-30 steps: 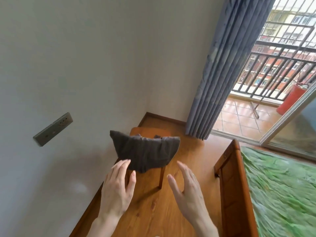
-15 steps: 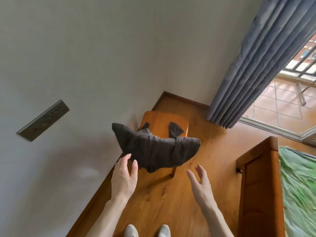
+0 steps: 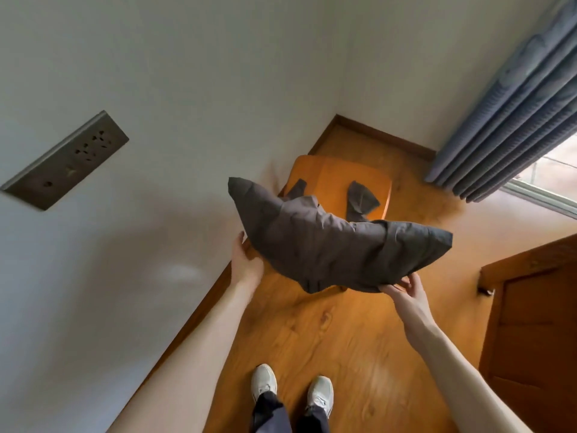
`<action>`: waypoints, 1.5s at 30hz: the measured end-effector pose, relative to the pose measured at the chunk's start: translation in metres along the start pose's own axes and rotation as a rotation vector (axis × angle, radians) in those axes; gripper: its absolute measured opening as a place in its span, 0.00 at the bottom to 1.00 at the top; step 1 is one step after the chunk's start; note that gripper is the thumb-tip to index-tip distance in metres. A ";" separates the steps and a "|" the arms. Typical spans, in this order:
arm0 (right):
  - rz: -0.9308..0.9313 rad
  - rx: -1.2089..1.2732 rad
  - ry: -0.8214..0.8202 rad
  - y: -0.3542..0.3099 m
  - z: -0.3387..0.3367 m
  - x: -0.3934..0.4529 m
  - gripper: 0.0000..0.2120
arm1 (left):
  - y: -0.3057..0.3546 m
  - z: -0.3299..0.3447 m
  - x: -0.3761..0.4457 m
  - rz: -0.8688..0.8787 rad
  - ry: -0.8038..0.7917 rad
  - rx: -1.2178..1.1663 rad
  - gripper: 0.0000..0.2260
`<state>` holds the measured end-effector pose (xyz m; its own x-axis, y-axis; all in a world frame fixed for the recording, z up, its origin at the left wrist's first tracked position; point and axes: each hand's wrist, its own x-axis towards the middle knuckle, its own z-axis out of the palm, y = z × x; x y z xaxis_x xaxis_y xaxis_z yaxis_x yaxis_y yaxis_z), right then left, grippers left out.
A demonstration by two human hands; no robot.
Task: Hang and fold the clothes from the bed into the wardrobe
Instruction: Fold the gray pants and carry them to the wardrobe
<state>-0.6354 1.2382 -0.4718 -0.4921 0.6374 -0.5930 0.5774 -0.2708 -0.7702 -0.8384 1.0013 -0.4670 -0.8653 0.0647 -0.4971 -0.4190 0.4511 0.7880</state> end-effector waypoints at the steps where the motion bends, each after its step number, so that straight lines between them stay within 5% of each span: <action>1: -0.012 -0.029 0.000 0.002 0.000 -0.001 0.25 | 0.004 -0.001 0.003 -0.003 -0.033 -0.020 0.16; 14: -0.036 -0.089 0.011 0.005 -0.025 -0.105 0.21 | -0.014 -0.059 -0.065 -0.166 -0.156 -0.004 0.26; 20: -0.016 -0.059 0.098 -0.006 -0.028 -0.151 0.18 | 0.000 -0.101 -0.102 -0.056 -0.274 0.105 0.35; 27: -0.122 0.180 0.350 -0.065 -0.046 -0.191 0.23 | 0.061 -0.148 -0.133 0.154 -0.237 0.089 0.36; 34: -0.418 0.339 0.227 -0.148 -0.072 -0.199 0.07 | 0.163 -0.162 -0.132 0.283 -0.405 -0.234 0.08; 39: -0.568 0.347 0.179 -0.209 -0.097 -0.224 0.22 | 0.228 -0.166 -0.128 0.340 -0.564 -0.509 0.20; 45: -0.750 0.197 0.476 -0.252 -0.132 -0.260 0.11 | 0.289 -0.134 -0.138 0.702 -0.437 -0.120 0.09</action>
<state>-0.5671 1.2354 -0.0923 -0.3471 0.9149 0.2060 0.0713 0.2447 -0.9670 -0.8770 1.0029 -0.1221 -0.7620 0.6459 0.0472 0.1299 0.0810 0.9882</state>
